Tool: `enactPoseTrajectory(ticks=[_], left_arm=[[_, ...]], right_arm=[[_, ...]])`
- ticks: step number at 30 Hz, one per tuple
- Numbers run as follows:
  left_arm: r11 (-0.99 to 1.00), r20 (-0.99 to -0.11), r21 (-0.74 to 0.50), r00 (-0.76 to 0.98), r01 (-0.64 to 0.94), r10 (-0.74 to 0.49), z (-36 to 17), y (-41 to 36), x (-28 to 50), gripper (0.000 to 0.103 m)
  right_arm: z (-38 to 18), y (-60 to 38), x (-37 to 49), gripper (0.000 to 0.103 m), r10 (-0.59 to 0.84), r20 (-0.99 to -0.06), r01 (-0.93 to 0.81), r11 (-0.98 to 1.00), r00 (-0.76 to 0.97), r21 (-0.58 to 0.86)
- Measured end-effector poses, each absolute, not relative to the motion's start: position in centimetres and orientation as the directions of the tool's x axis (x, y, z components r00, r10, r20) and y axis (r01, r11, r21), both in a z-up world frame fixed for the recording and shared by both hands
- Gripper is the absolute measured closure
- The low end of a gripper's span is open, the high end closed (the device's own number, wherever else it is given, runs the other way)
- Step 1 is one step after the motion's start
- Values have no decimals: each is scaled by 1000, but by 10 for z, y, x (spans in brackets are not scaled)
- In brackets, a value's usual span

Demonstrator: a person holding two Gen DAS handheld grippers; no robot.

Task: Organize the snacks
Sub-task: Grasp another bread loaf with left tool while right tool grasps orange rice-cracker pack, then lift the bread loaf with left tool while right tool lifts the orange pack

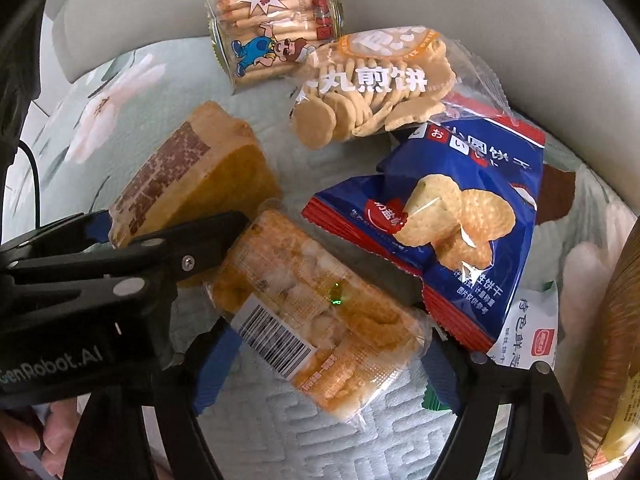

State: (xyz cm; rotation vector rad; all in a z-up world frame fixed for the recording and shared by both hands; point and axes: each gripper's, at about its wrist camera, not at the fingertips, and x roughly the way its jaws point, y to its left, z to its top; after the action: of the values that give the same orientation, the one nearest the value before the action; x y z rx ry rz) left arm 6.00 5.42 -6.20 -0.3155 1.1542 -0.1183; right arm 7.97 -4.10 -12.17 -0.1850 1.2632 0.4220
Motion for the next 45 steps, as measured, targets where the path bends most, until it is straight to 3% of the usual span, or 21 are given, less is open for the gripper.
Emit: enactPoseTrajectory(ticks=[17,19,21,24,25,26,27,29,45], left_arm=[[952,-878,-300,408,-60,-251,-63,48,61,24],[953,-879,-298,407,-57,-250,-62,48,61,23],[953,-877,-296,410,-55,-249,-62,46,61,21],[952,-872,-302,419,-54,-253,-62,45,60,21],[950,-869,-309,422,-55,-258,-62,46,59,23],[949,-867,-310,430,-63,-254,-61,49,58,31],[938,-842,-342,462,-59,-278,-57,53,54,58],[918,-815,-393,484,-56,-319,-54,59,51,64],[934,-819,-347,513,-84,-258,-41,49,40,68]], right_arm=[[-123,-37,80,17,212,-952,-414,904,221,106],[-123,-37,78,20,205,-955,-412,906,216,101],[-120,-38,77,31,181,-958,-400,913,222,80],[-118,-45,78,36,196,-955,-369,924,224,103],[-117,-46,78,36,200,-953,-365,925,227,107],[-117,-46,78,38,198,-953,-363,926,228,105],[-116,-46,77,41,191,-954,-360,928,229,99],[-116,-47,76,43,182,-957,-353,931,225,94],[-111,-97,73,54,426,-886,-253,891,183,377]])
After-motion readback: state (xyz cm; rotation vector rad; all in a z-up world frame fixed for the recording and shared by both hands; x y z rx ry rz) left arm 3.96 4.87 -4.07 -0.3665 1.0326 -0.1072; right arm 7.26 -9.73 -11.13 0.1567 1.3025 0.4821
